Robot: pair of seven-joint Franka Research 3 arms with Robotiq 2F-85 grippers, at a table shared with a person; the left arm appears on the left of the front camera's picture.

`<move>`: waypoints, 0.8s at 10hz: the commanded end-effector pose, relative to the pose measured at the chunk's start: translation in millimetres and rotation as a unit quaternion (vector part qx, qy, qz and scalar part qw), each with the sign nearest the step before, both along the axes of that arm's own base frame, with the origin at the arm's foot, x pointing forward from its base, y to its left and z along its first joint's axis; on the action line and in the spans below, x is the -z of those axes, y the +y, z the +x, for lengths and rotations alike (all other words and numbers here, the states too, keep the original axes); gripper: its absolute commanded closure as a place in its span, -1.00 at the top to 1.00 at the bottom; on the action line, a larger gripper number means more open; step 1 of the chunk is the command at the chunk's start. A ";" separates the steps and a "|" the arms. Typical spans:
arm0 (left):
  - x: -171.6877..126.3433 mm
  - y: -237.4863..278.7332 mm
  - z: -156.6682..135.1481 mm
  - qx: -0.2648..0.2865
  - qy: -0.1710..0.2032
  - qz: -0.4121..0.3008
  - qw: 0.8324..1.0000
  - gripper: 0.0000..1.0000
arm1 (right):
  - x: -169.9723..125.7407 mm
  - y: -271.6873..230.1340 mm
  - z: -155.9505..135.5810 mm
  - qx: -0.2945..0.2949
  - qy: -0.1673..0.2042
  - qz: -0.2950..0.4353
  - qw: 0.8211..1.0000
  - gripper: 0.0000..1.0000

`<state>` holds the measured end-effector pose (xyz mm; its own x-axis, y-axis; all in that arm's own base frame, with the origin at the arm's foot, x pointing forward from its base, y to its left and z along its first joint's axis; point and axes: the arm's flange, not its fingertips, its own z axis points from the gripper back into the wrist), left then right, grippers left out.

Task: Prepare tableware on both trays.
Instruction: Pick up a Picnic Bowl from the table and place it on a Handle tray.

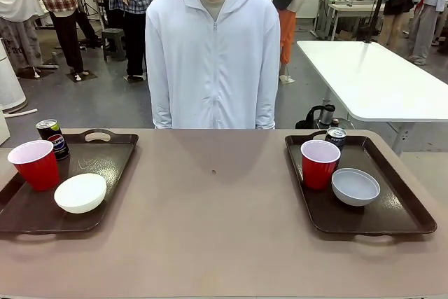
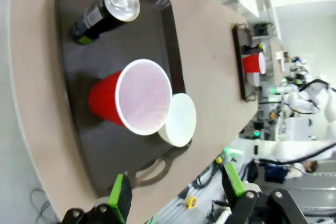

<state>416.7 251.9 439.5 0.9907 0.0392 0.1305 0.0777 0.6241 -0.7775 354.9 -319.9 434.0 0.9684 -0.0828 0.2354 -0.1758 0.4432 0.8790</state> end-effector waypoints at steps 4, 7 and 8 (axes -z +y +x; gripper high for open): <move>-0.8 3.4 -6.4 -0.005 -0.001 -0.028 1.000 0.82 | -3.0 0.4 -0.4 0.005 0.008 0.000 1.000 1.00; -0.8 3.4 -6.4 -0.005 -0.001 -0.028 1.000 0.82 | -3.0 0.4 -0.4 0.005 0.008 0.000 1.000 1.00; -0.8 3.4 -6.4 -0.005 -0.001 -0.028 1.000 0.82 | -3.0 0.4 -0.4 0.005 0.008 0.000 1.000 1.00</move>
